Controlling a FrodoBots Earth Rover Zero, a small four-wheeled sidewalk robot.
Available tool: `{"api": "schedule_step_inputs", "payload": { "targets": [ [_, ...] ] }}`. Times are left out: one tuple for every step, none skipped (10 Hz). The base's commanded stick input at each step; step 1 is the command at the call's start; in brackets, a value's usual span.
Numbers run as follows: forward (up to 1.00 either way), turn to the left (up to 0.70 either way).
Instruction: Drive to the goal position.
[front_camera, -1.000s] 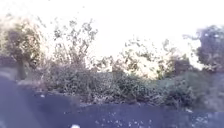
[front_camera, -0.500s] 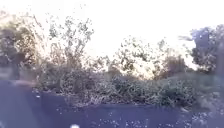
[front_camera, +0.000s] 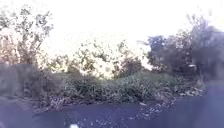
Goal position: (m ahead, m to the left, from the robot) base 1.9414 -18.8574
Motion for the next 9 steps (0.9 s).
{"api": "schedule_step_inputs", "payload": {
  "targets": [
    [0.00, -0.70],
    [0.00, -0.70],
    [0.00, -0.70],
    [0.00, -0.70],
    [0.00, -0.70],
    [0.00, -0.70],
    [0.00, -0.70],
    [0.00, -0.70],
    [0.00, -0.70]
  ]
}}
